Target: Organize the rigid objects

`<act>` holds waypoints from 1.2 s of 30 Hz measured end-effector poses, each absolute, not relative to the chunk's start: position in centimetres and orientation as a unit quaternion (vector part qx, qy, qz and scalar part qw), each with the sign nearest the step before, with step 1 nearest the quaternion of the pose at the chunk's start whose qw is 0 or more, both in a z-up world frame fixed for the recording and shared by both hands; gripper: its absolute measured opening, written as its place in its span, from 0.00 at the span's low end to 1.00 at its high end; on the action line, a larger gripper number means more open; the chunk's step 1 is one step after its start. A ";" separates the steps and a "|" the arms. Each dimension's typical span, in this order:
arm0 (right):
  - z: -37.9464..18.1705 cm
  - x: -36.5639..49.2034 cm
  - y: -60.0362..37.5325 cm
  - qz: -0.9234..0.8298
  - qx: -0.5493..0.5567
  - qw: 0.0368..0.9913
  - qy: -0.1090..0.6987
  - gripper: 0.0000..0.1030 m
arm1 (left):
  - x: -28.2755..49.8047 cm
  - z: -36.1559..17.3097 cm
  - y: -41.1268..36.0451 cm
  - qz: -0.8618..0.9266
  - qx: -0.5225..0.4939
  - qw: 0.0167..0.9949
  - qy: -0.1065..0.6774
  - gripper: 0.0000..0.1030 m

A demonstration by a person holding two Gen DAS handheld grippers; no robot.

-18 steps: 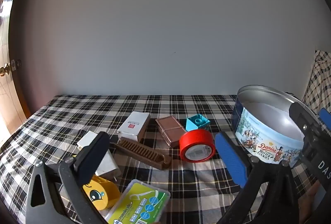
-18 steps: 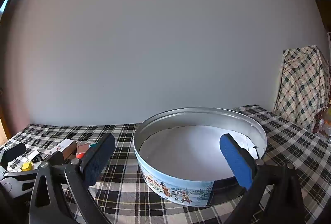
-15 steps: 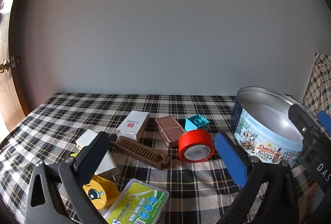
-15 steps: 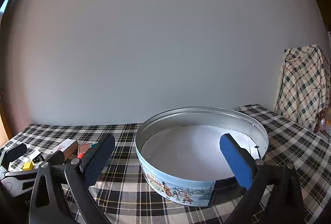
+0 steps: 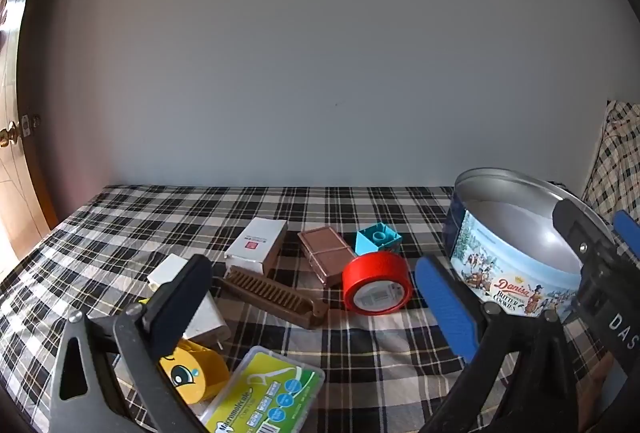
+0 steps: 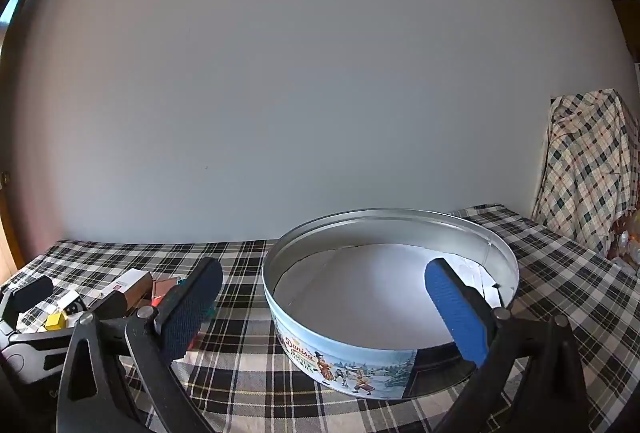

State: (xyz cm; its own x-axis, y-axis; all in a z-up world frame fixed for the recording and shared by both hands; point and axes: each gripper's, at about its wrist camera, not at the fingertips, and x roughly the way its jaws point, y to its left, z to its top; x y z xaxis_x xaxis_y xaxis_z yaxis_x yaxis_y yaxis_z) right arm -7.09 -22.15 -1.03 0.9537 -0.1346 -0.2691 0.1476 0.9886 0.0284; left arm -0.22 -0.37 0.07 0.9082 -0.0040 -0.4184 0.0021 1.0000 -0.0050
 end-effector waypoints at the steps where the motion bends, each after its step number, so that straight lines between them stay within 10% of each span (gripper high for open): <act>1: -1.0 -7.2 -22.2 -0.071 0.024 0.988 0.134 1.00 | -0.2 0.1 -0.3 -0.002 -0.003 0.977 0.215 1.00; 36: -0.9 -7.3 -22.3 -0.071 0.026 0.988 0.133 1.00 | -0.5 0.2 -0.2 -0.005 0.001 0.976 0.218 1.00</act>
State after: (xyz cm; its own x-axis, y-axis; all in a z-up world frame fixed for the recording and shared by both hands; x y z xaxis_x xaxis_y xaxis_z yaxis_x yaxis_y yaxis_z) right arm -7.29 -22.29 -0.87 0.9546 -0.1331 -0.2664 0.1470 0.9886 0.0330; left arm -0.49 -0.19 0.16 0.9049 -0.0093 -0.4256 0.0100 0.9999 -0.0007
